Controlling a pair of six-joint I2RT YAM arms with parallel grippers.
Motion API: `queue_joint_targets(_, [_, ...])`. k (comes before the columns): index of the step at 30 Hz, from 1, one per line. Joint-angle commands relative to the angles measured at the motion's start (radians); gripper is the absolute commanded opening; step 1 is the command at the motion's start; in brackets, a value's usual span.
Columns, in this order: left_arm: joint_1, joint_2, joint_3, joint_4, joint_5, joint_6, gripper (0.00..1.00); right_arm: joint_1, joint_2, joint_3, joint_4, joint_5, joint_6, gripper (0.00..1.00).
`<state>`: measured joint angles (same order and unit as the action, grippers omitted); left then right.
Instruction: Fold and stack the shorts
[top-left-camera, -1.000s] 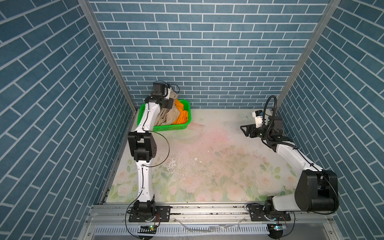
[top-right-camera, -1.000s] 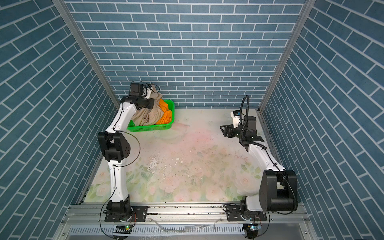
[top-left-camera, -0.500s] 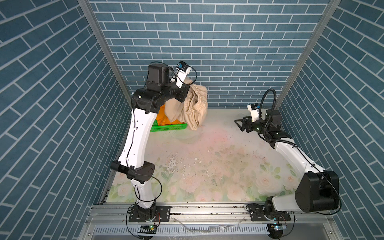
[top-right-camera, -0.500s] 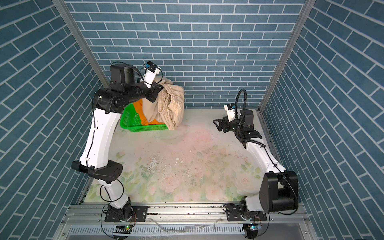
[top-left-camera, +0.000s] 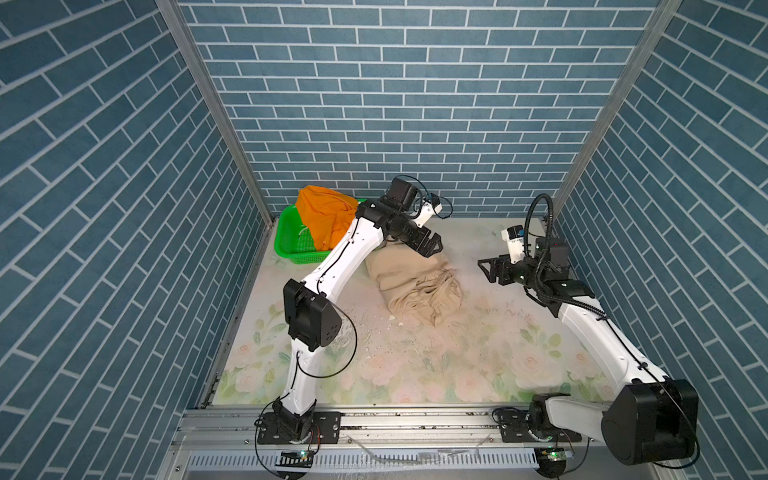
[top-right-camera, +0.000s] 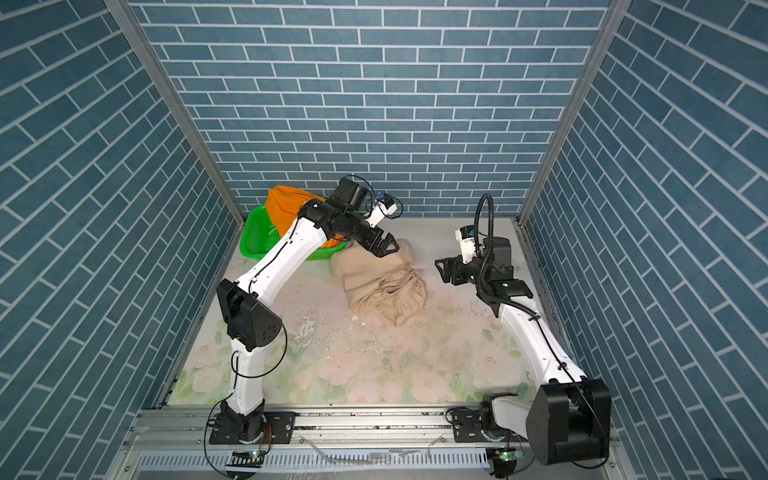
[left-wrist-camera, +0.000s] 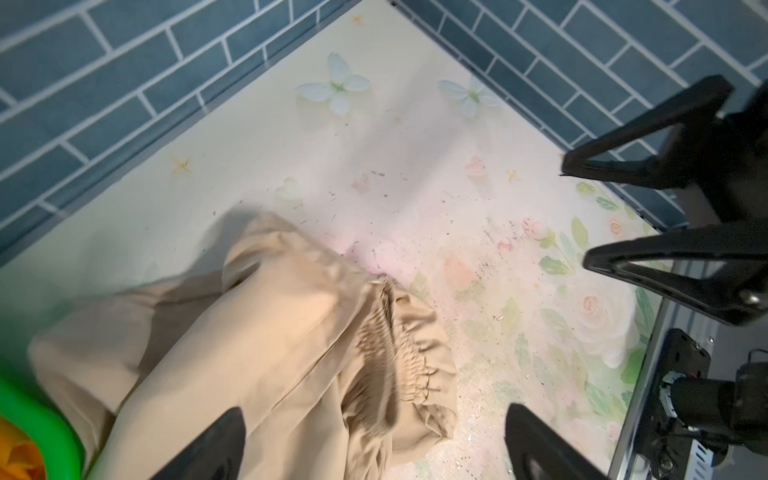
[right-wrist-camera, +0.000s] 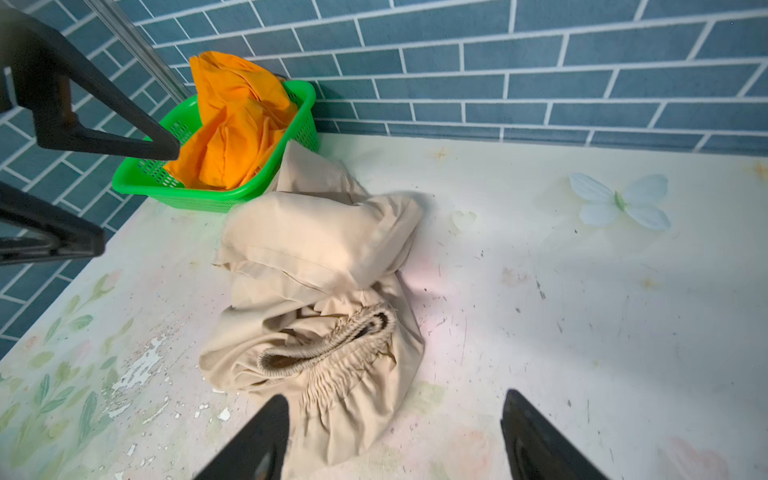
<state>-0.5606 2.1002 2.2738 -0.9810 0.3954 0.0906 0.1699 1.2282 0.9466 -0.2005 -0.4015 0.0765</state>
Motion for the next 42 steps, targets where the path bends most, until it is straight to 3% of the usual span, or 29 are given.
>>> queue_joint_targets(1, [0.050, -0.062, 0.056, -0.063, -0.154, -0.131, 1.00, 0.053, 0.061, 0.013, -0.015, 0.065, -0.034, 0.81])
queue_joint_targets(4, [0.140, -0.130, -0.082, -0.033, -0.238, -0.316, 1.00, 0.148, 0.184, 0.062, 0.015, 0.159, -0.041, 0.81])
queue_joint_targets(10, [0.310, -0.357, -0.740, 0.400, -0.246, -0.653, 1.00, 0.276, 0.421, 0.207, 0.017, 0.307, -0.015, 0.81])
queue_joint_targets(15, [0.370, -0.415, -0.964, 0.598, -0.348, -0.779, 1.00, 0.318, 0.530, 0.264, 0.008, 0.389, -0.026, 0.81])
queue_joint_targets(25, [0.400, -0.337, -1.060, 0.818, -0.431, -0.988, 1.00, 0.319, 0.568, 0.249, 0.046, 0.330, -0.035, 0.81])
queue_joint_targets(42, [0.418, -0.152, -0.898, 0.763, -0.514, -0.985, 1.00, 0.319, 0.557, 0.159, 0.140, 0.200, 0.037, 0.81])
